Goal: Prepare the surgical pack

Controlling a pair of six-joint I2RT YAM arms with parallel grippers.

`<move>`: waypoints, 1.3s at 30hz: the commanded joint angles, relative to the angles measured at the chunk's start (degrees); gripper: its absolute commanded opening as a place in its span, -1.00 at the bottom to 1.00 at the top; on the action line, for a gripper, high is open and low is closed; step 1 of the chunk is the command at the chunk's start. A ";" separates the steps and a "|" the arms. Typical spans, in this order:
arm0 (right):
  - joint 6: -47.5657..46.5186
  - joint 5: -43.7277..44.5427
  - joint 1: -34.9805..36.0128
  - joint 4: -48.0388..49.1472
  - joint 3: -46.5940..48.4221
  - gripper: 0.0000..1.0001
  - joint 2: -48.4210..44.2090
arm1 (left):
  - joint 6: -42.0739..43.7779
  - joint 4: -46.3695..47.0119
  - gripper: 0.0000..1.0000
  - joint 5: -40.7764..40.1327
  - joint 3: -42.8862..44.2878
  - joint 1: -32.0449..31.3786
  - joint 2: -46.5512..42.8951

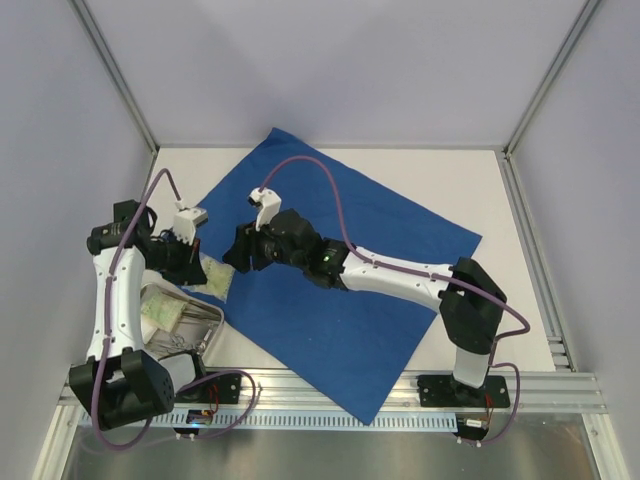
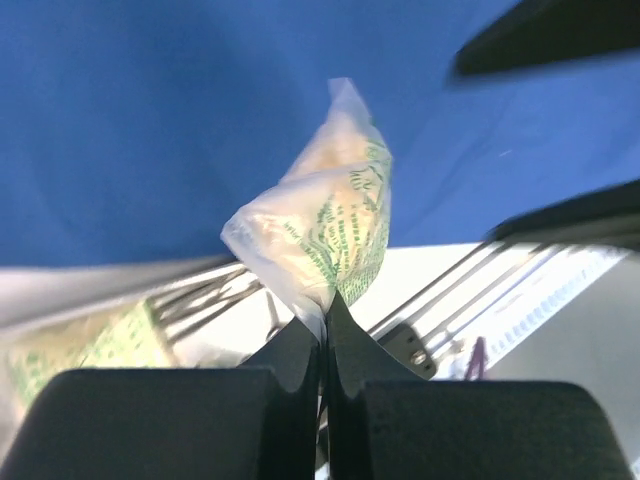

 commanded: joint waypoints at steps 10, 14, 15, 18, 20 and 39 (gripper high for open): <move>-5.39 1.50 -3.57 -7.98 -6.84 0.20 -5.54 | 19.11 -8.38 -1.00 -15.29 -7.01 18.66 0.88; -5.12 -0.34 -3.48 -7.98 -7.02 0.20 -4.75 | 27.98 -11.98 -1.00 -13.80 -5.07 28.07 4.13; -5.04 -0.61 -3.48 -7.90 -6.85 0.20 -4.23 | 29.23 -12.42 -1.00 -13.10 -4.81 29.39 5.18; -4.77 -1.31 -3.48 -8.68 -6.58 0.20 -3.35 | 31.43 -12.17 -1.00 -12.31 -5.86 31.95 9.40; -4.95 -1.32 -3.48 -8.95 -6.58 0.20 -3.26 | 31.87 -11.64 -1.00 -12.31 -8.40 32.13 11.95; -5.74 -0.79 -3.48 -10.01 -7.37 0.21 -2.82 | 39.78 -12.77 -1.00 -4.85 -13.07 32.13 16.96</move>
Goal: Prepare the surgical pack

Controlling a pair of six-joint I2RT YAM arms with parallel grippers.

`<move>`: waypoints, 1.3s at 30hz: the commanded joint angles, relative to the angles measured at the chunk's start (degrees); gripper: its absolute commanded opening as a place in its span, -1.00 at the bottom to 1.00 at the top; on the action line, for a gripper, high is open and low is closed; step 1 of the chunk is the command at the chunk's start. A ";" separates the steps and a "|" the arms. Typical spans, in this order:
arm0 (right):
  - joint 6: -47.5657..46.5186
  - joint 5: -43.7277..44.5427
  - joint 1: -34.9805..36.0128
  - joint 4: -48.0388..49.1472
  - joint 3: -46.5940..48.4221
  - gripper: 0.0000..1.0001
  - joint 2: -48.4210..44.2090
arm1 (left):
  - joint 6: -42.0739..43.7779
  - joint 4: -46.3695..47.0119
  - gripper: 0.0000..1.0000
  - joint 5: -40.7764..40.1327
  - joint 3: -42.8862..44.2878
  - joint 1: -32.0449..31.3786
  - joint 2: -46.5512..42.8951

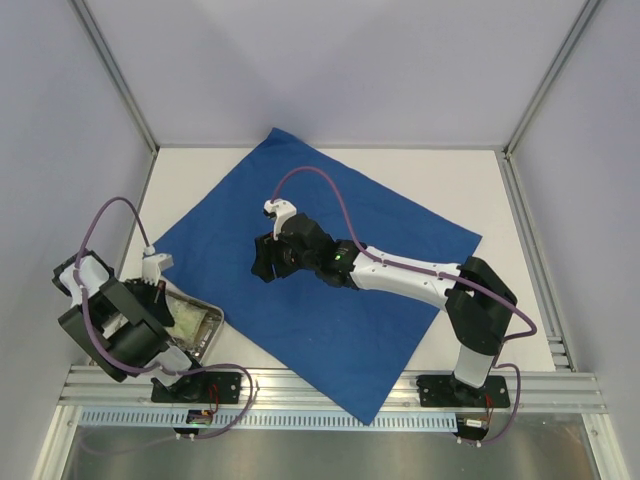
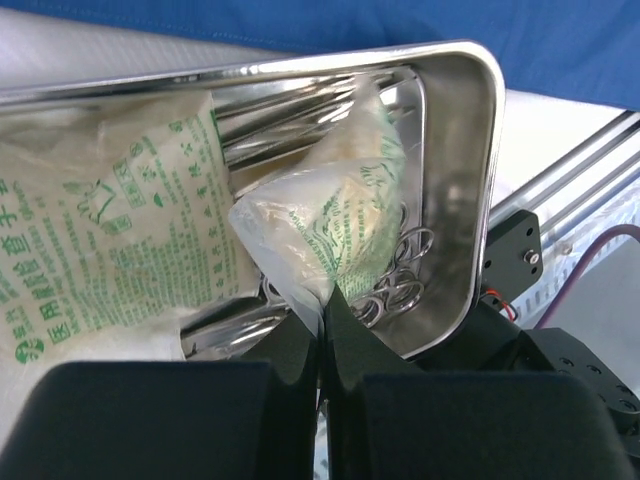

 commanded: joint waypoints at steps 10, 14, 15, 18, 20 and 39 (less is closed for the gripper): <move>-0.80 -0.22 0.21 0.59 -0.73 0.21 0.26 | 6.90 -12.88 -1.00 9.72 -0.46 0.22 3.54; -1.06 -0.22 0.21 0.42 -0.73 0.21 0.09 | 4.27 -8.75 -1.00 8.32 -1.25 0.22 5.12; -0.98 -0.22 0.21 0.33 -0.73 0.21 0.00 | 3.74 -8.05 -0.99 7.79 -1.17 0.30 5.73; -1.15 -0.05 0.21 0.16 -0.73 0.21 -0.09 | 0.49 -4.54 -0.96 5.42 -0.73 0.22 7.23; -1.24 0.04 0.21 0.07 -0.82 0.21 -0.09 | -0.74 -3.04 -0.89 4.10 -0.20 0.22 7.85; -4.49 6.01 -0.92 -3.80 -2.48 0.24 -4.39 | -11.73 -3.30 0.15 -0.38 9.82 0.22 -9.11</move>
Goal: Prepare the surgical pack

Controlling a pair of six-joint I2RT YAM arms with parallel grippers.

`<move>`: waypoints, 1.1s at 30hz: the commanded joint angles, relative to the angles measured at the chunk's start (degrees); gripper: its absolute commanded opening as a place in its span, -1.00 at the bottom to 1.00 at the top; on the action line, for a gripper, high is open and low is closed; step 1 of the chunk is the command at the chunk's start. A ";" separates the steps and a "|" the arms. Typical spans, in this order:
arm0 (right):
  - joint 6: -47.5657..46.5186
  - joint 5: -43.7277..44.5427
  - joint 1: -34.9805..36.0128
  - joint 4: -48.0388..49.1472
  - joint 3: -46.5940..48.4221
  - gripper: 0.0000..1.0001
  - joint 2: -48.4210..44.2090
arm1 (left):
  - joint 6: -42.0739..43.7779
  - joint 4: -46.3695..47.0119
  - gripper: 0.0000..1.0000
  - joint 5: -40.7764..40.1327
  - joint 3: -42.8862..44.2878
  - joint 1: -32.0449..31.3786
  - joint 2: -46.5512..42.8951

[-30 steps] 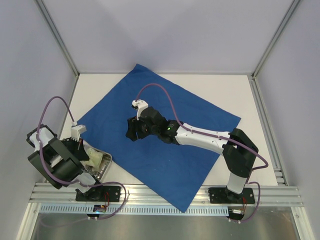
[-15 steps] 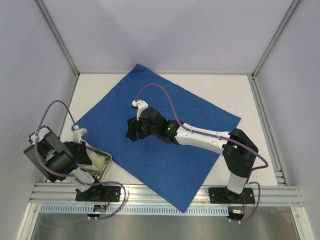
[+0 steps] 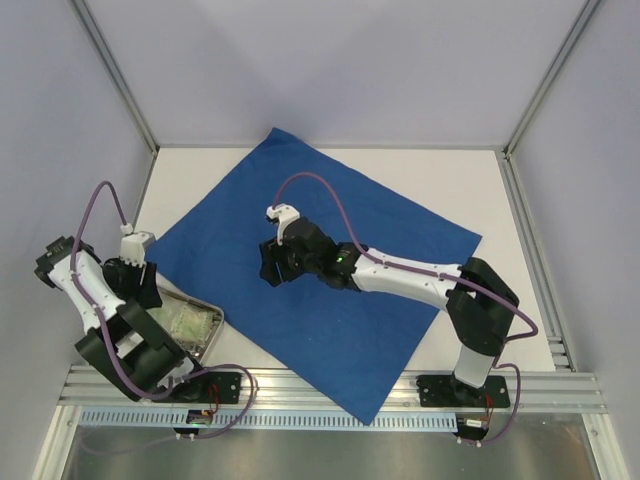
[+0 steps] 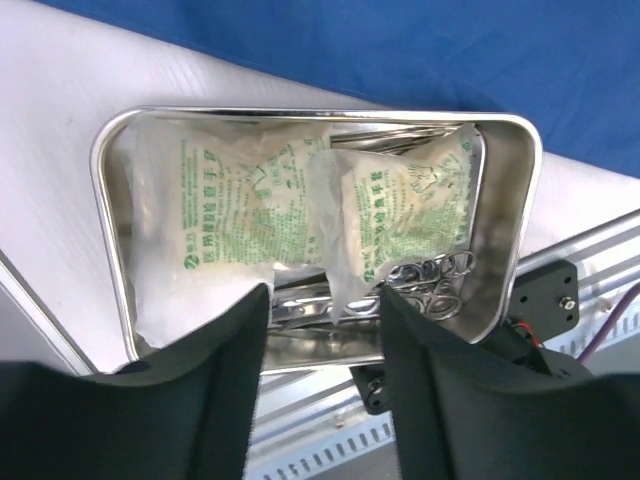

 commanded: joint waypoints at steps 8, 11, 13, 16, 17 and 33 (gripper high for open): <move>2.66 10.22 -19.24 -9.76 -11.26 0.19 -13.06 | -6.34 6.30 -0.17 -5.63 -17.72 -3.55 -6.12; 2.48 13.65 -25.83 -11.87 -14.96 0.22 -17.46 | -8.44 10.43 -0.14 -6.60 -19.84 -4.88 -5.33; 3.36 14.00 -30.93 -12.49 -19.18 0.26 -20.96 | -9.94 13.07 -0.14 -6.51 -19.66 -5.14 -4.45; 4.33 12.17 -38.48 -11.71 -25.16 0.32 -25.01 | -10.48 13.26 -0.14 -4.77 -18.53 -5.41 -2.44; 4.59 11.12 -40.42 -11.00 -26.91 0.36 -25.72 | -10.04 12.56 -0.14 -3.88 -18.08 -5.32 -1.82; 0.29 2.94 -55.82 -12.05 -30.97 0.37 -20.29 | -9.60 2.62 -0.01 3.95 -11.75 -5.32 -4.35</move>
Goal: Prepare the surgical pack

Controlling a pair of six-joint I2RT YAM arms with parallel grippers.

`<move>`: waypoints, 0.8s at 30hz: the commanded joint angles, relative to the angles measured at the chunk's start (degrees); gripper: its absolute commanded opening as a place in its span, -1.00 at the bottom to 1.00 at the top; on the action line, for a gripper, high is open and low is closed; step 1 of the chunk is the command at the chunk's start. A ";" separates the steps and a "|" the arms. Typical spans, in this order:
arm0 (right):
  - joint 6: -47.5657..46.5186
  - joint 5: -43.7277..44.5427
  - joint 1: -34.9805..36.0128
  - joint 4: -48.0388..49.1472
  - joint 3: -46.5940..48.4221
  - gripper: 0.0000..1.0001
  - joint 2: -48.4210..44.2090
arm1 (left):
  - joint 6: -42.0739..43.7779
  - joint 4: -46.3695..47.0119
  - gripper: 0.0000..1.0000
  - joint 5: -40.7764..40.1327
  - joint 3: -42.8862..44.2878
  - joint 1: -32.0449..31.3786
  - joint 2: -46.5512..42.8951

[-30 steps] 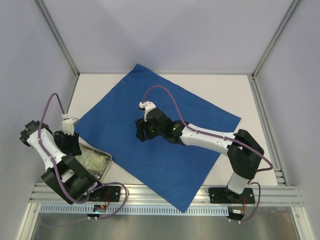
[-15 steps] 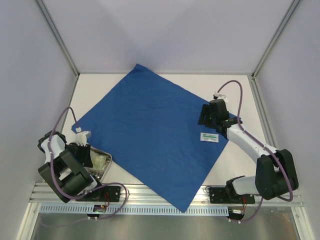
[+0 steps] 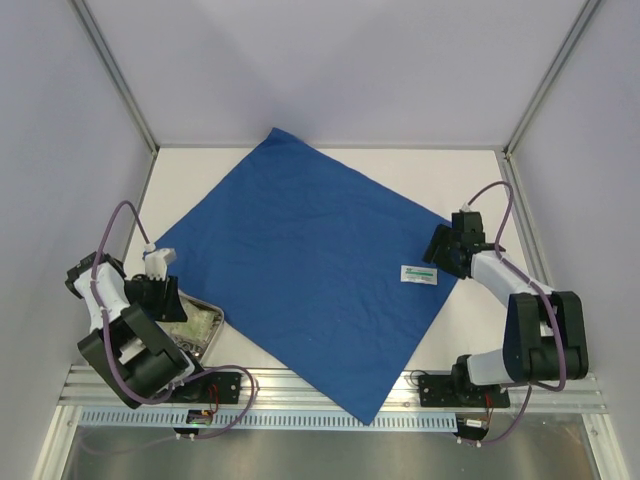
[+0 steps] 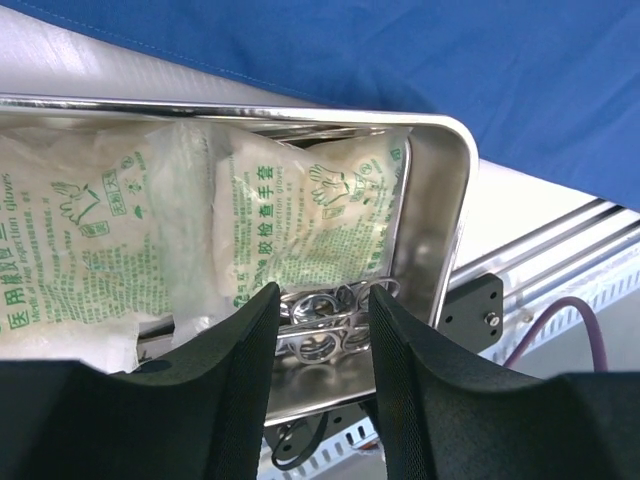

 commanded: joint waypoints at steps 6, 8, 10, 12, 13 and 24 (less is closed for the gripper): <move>-2.40 -5.96 0.77 0.67 0.63 0.21 4.71 | 0.02 -3.73 -0.01 1.80 2.52 -0.14 -3.51; -2.49 -7.46 1.29 0.85 0.63 0.16 4.80 | 0.19 -3.90 0.00 1.89 2.52 -0.14 -3.87; -2.58 -9.31 1.65 0.59 0.63 0.11 4.89 | 0.20 -3.99 0.00 1.71 2.52 -0.14 -4.31; -2.40 -10.80 2.09 0.59 0.45 0.06 4.80 | 0.11 -4.08 0.00 1.71 2.52 -0.14 -4.31; -2.14 -11.25 2.09 0.59 0.28 0.06 4.80 | 0.19 -3.99 0.00 1.71 2.52 -0.14 -4.31; -3.80 -18.28 6.74 -3.25 -0.87 -0.10 3.48 | 0.28 -4.96 0.00 1.89 3.05 -0.23 -4.75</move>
